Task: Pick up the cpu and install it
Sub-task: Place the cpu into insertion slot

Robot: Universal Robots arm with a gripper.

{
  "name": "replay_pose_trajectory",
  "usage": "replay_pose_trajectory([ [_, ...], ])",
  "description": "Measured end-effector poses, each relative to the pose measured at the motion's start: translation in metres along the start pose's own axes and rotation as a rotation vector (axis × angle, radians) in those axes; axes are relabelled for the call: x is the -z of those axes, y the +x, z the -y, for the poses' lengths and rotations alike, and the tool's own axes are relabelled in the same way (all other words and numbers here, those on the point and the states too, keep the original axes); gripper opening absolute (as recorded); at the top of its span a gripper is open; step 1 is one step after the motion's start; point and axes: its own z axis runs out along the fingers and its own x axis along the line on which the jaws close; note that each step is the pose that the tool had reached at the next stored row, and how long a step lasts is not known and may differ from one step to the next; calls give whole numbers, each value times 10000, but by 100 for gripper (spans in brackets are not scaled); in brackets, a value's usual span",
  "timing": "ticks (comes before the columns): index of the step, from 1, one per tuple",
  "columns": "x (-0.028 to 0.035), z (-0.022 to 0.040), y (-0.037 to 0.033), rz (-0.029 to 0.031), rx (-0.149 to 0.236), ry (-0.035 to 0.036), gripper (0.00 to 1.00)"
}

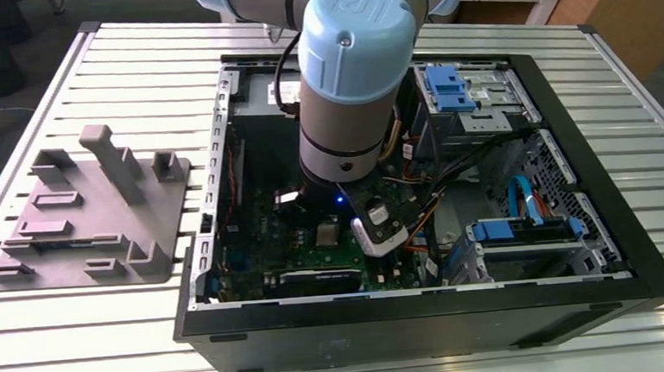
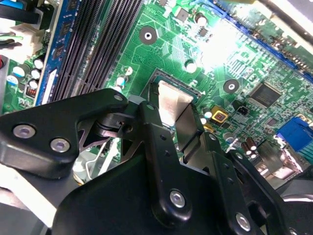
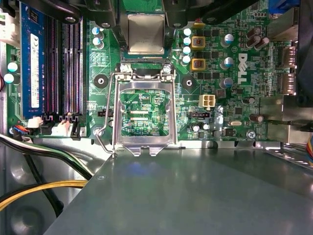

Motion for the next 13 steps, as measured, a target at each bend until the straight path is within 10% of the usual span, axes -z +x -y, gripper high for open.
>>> replay_pose_trajectory([
  [13,-5,1,0,-1,0,1,39],
])
